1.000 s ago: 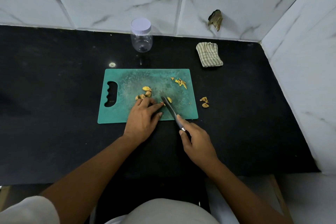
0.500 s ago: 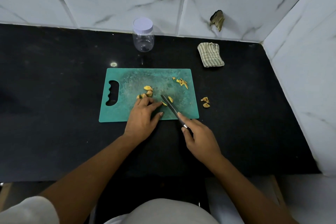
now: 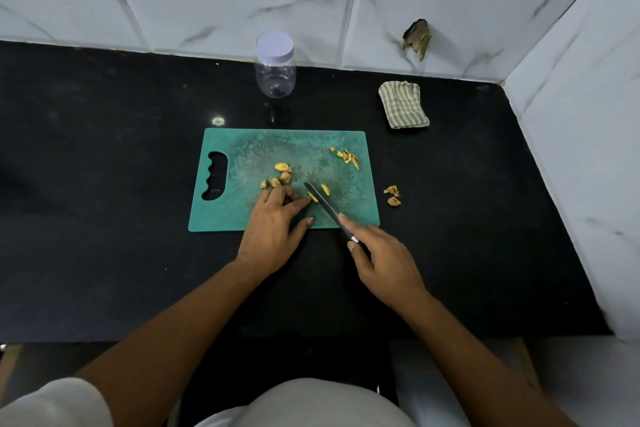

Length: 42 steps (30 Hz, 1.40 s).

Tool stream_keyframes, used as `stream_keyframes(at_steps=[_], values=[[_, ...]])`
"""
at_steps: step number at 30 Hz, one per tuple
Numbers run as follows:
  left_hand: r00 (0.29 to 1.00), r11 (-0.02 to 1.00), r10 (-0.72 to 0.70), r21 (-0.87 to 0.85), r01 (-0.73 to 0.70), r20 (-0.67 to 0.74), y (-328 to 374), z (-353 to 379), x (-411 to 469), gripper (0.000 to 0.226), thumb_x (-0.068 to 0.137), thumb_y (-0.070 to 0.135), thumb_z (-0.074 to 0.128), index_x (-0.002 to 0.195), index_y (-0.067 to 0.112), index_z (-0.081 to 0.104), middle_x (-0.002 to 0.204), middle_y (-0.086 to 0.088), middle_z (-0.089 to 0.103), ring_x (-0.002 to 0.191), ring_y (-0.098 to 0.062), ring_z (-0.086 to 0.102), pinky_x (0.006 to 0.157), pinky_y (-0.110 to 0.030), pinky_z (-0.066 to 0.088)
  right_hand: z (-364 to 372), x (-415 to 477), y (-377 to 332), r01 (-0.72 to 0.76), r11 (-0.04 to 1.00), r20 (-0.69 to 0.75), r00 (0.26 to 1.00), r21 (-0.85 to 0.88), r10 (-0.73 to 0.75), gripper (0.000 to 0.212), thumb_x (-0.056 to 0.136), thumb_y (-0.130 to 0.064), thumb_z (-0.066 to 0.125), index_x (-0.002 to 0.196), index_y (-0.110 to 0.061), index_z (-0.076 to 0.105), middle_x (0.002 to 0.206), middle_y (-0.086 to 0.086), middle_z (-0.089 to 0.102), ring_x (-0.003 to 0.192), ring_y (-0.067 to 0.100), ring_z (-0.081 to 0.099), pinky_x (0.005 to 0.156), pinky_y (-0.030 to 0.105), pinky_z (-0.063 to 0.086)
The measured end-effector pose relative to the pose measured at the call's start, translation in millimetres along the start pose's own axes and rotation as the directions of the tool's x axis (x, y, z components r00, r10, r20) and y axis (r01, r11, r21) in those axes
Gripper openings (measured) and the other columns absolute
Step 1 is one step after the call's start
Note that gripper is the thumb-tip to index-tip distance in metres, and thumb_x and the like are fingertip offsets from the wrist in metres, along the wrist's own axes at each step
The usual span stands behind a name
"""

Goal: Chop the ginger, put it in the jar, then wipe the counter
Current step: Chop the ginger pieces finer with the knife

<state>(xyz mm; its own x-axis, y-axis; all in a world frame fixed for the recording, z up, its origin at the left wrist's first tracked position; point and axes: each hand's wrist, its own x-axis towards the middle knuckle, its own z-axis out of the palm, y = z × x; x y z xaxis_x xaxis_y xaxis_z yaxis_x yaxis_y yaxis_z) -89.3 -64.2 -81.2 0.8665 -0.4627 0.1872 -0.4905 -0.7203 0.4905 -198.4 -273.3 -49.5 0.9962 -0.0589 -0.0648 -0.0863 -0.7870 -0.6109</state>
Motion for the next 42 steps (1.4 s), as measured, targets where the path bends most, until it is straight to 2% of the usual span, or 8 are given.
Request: stream_keyframes(at_steps=[23,39,42], values=[[1.000,1.000,0.008,0.011,-0.008,-0.007,2.5,0.0,-0.6,0.044,0.097,0.040,0.065,0.134,0.017,0.068,0.116,-0.002,0.054,0.110,-0.022,0.048,0.097,-0.037,0.046,-0.3,-0.6,-4.2,-0.029,1.000,0.002,1.000,0.010,0.029,0.056,0.102,-0.022,0.055,0.154,-0.041,0.044,0.104,-0.010,0.062,0.095,0.007,0.059,0.082,0.035,0.053],[1.000,0.999,0.015,0.037,-0.014,-0.013,1.3,2.2,-1.8,0.046,0.097,0.042,0.064,0.134,0.014,0.067,0.119,-0.002,0.054,0.110,-0.024,0.049,0.097,-0.039,0.046,1.2,-3.1,-6.8,-0.042,0.999,-0.017,0.999,0.013,0.042,0.057,0.102,-0.021,0.055,0.154,-0.040,0.043,0.097,-0.012,0.058,0.087,0.007,0.057,0.075,0.035,0.053],[1.000,0.999,0.019,0.046,-0.019,-0.013,1.6,2.4,-2.4,0.048,0.098,0.043,0.063,0.135,0.013,0.067,0.119,-0.003,0.054,0.110,-0.024,0.049,0.097,-0.039,0.047,2.1,-3.4,-7.7,-0.034,0.999,-0.002,0.999,0.003,0.034,0.056,0.103,-0.023,0.055,0.154,-0.041,0.043,0.104,-0.012,0.062,0.093,0.007,0.059,0.078,0.036,0.054]])
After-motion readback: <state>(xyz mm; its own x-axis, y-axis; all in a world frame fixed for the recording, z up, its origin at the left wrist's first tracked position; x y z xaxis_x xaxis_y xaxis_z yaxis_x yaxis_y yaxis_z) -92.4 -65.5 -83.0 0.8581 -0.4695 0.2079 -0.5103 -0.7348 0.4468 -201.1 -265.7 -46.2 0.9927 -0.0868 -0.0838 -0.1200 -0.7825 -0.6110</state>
